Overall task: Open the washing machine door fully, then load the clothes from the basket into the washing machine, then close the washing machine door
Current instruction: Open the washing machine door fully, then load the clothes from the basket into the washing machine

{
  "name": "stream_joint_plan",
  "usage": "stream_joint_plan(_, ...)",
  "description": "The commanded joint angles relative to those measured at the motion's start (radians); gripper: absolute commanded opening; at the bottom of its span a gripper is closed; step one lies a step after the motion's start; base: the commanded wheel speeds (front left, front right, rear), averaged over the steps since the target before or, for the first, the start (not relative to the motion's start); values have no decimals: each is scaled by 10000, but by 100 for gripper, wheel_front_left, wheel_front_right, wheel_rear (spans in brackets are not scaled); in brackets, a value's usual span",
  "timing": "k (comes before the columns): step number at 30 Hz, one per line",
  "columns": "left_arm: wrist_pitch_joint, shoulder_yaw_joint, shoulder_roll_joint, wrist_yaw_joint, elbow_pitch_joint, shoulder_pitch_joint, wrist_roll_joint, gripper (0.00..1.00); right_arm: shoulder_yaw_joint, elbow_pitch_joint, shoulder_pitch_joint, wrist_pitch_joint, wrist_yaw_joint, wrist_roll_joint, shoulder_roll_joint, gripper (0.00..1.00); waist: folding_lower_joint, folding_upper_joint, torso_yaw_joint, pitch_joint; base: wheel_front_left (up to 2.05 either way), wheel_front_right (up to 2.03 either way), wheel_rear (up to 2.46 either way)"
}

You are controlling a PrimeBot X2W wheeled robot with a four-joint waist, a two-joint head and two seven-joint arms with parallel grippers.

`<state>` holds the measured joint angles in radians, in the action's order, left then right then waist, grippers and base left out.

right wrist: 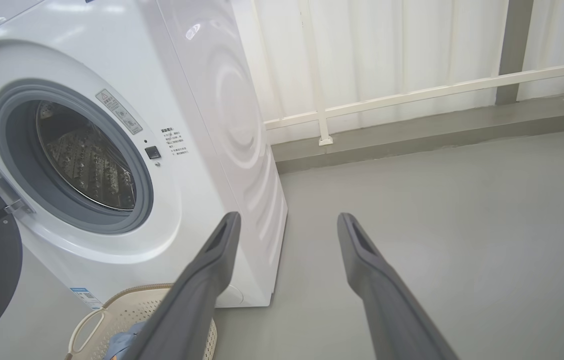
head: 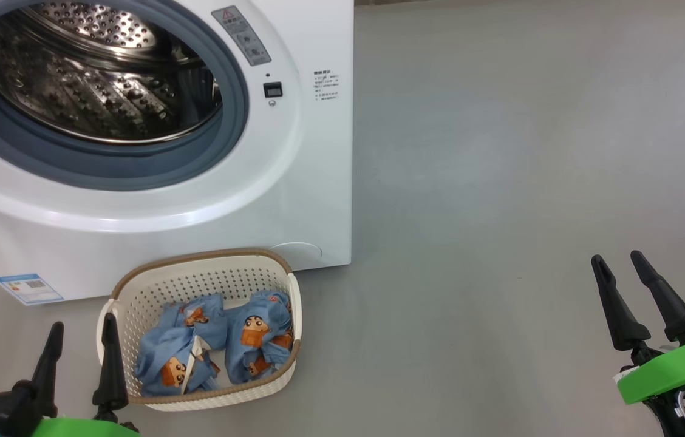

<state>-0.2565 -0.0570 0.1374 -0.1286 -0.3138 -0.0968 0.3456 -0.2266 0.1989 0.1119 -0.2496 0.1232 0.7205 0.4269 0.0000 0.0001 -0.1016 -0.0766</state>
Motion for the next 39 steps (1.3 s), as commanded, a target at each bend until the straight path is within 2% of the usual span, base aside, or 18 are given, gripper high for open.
stream_joint_plan(1, -53, -312, 203, -21, 332, -216, 64, 100, -86, -246, 94, -122, 75, -218, 223, 100, 0, -1, 22, -29, 0, 0, 0)
stream_joint_plan(26, -53, -573, 1, -21, 436, -331, 0, 100, -107, -241, 247, -122, 75, -232, 238, 100, 0, -1, 201, -173, 0, -1, 1)
stream_joint_plan(39, -53, -480, 112, -21, 519, -295, 75, 100, -196, -245, 222, -122, 75, -221, 256, 100, 0, -1, 241, -131, 58, -94, 36)
